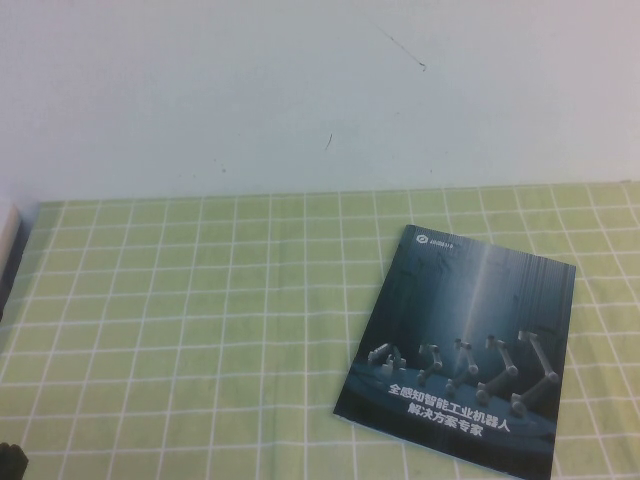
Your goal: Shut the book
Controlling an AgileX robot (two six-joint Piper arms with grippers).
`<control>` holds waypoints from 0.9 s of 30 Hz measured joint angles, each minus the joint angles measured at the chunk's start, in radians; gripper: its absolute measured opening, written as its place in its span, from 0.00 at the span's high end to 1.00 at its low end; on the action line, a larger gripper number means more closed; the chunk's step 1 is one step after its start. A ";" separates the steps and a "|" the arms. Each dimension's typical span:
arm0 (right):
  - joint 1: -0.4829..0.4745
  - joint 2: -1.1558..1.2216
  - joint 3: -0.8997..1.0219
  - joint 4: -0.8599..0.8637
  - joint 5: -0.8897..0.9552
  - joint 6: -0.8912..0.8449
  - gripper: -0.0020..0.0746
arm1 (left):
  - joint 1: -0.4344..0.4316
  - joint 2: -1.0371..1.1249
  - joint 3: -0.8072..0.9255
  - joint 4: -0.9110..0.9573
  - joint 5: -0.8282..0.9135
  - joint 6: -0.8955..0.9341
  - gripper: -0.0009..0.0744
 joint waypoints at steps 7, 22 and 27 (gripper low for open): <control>0.000 0.000 0.000 0.000 0.000 0.000 0.98 | 0.006 -0.008 0.000 -0.098 0.121 0.092 0.99; 0.000 0.000 0.000 0.001 0.000 -0.001 0.98 | 0.189 -0.010 -0.002 -0.373 0.218 0.509 0.99; 0.000 0.000 0.000 0.001 0.000 -0.001 0.98 | 0.205 -0.010 -0.002 -0.373 0.218 0.516 0.99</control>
